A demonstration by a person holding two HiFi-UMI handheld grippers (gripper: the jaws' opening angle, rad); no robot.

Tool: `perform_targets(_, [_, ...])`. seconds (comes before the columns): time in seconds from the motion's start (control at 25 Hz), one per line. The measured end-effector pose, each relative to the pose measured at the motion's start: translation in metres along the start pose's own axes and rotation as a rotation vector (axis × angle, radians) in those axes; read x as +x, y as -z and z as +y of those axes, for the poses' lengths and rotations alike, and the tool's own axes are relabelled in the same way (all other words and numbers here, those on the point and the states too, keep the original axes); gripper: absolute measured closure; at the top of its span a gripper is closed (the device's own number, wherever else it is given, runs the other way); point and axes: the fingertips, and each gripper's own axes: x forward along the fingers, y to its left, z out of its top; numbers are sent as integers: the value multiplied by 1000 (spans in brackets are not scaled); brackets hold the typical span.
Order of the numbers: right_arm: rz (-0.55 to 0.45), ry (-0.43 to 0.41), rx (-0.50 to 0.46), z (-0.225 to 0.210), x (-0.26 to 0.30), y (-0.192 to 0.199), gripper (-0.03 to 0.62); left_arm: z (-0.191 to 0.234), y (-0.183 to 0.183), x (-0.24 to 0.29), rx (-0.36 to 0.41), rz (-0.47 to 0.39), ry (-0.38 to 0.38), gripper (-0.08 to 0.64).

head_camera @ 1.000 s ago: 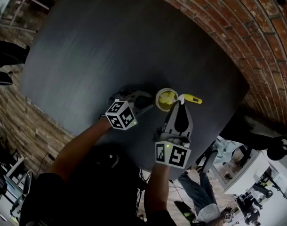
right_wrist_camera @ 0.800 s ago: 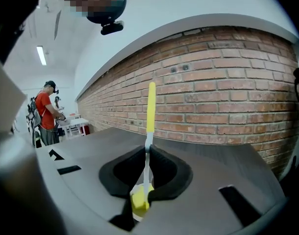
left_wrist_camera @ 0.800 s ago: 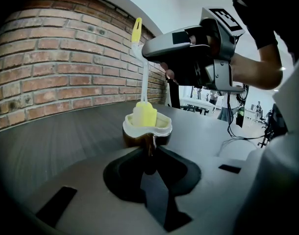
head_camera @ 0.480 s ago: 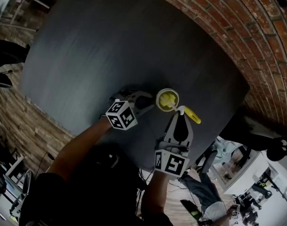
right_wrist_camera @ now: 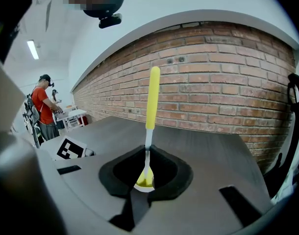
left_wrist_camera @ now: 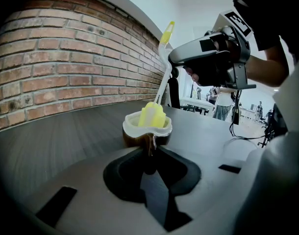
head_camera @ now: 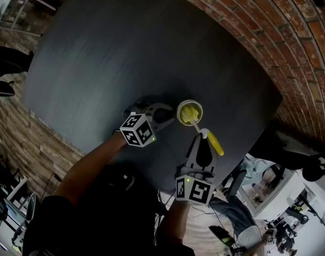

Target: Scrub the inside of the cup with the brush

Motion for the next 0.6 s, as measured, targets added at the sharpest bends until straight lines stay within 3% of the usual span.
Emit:
perform_targets(0.24, [13,-11,32,1,-8,7,548,0,-1,-1,0,-2,-2,483])
perform_targets(0.36, [54,19,-59,3,-11,8,548,0,0,-1,-1,-2,-3,483])
perform_targets(0.48, [9,78,-192,6,-8,-1,548,0,0,-1,-1,-1,-4,483])
perform_targets(0.6, [-13,76,-231,11,-5,-3,548,1,0,-1,0,-1,-2,483])
